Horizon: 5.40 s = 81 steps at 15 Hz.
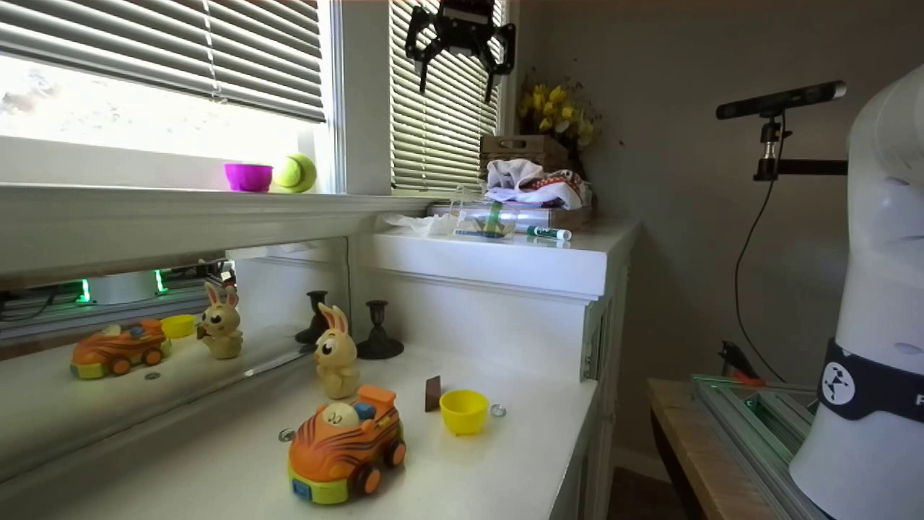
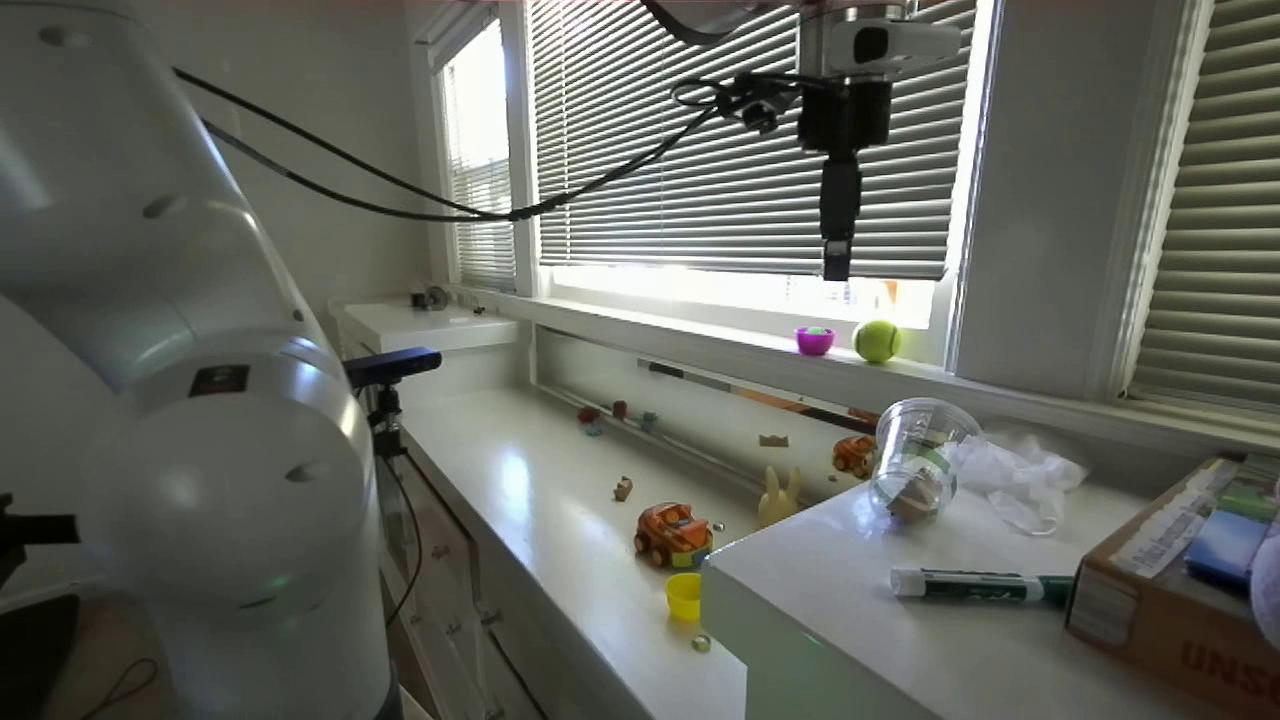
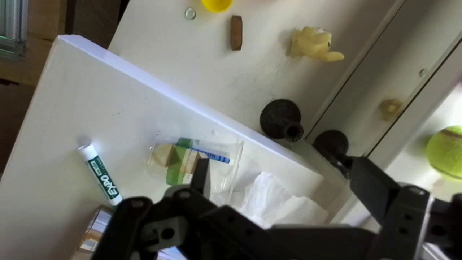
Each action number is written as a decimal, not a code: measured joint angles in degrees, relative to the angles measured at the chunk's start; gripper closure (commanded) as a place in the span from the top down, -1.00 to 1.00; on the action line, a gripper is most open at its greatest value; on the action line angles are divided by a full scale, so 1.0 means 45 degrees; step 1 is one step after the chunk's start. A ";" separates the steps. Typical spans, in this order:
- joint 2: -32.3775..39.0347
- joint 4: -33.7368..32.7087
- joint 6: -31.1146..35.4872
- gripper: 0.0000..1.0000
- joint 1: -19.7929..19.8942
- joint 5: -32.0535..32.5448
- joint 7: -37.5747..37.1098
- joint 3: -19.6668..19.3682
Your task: Place the clear cup upright.
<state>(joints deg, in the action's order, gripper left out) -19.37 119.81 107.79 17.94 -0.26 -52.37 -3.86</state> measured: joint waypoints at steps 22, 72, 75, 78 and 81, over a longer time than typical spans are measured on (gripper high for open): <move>0.5595 -0.4821 -0.3709 1.00 -0.0697 0.1476 -0.2285 -0.1556; 0.6940 -0.4808 -0.3727 -0.58 -0.0731 0.1346 -0.1625 -0.2191; 0.6918 -0.4823 -0.3729 -0.57 -0.0733 0.1346 -0.1527 -0.2191; 0.6843 -0.4824 -0.3732 -0.70 -0.0754 0.1346 -0.1428 -0.2191; 0.6660 -0.4824 -0.3806 -0.90 -0.0818 0.1346 -0.1311 -0.2191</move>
<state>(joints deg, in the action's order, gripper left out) 10.60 98.10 90.67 14.26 5.80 -58.27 -13.72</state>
